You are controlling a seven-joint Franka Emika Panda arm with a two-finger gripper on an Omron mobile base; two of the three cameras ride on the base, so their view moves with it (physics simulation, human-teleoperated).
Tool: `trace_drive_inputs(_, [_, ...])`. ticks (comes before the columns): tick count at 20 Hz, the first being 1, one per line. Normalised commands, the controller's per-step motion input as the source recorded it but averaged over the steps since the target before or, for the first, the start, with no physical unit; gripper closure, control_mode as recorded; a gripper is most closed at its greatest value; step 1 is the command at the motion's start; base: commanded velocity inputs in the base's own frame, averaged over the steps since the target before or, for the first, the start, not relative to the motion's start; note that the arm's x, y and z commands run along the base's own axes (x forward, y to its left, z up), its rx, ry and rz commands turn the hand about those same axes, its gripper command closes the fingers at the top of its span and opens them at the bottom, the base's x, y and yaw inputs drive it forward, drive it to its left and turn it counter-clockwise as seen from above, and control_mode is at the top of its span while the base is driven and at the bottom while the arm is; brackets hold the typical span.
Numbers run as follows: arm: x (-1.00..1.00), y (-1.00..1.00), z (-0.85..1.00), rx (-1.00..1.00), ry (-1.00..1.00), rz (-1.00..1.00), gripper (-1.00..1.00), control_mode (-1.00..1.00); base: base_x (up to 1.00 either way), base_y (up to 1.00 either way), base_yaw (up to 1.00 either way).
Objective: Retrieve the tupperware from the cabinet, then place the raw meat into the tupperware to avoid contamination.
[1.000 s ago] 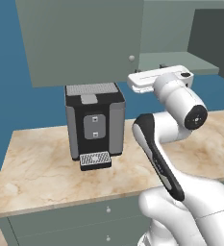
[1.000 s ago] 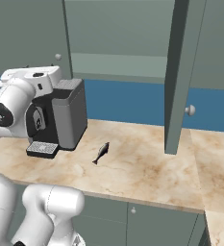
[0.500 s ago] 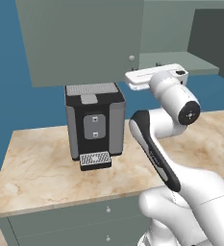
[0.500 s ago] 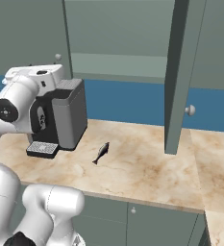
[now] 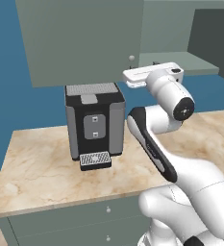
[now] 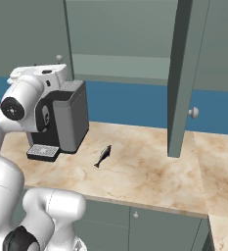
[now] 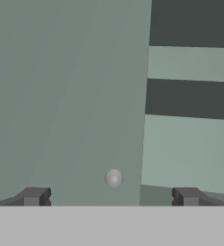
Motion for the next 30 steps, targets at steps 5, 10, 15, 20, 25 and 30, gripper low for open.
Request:
trace_drive_inputs(5, [0.19,0.0,-0.03,0.0,0.0,0.0,-1.0,-1.0,0.0,0.0,0.0])
trace_drive_inputs(10, [0.2,0.0,-0.03,0.0,0.0,0.0,-1.0,-1.0,0.0,0.0,0.0])
trace_drive_inputs(15, [0.19,0.0,-0.03,0.0,0.0,0.0,-1.0,-1.0,0.0,0.0,0.0])
trace_drive_inputs(20, [0.17,0.03,-0.03,0.0,0.0,0.0,-1.0,-1.0,0.0,0.0,0.0])
trace_drive_inputs(25, [0.17,0.04,-0.02,0.0,0.0,0.0,-1.0,-1.0,0.0,0.0,0.0])
trace_drive_inputs(30, [0.17,0.02,0.0,0.0,0.0,0.0,-1.0,-1.0,0.0,0.0,0.0])
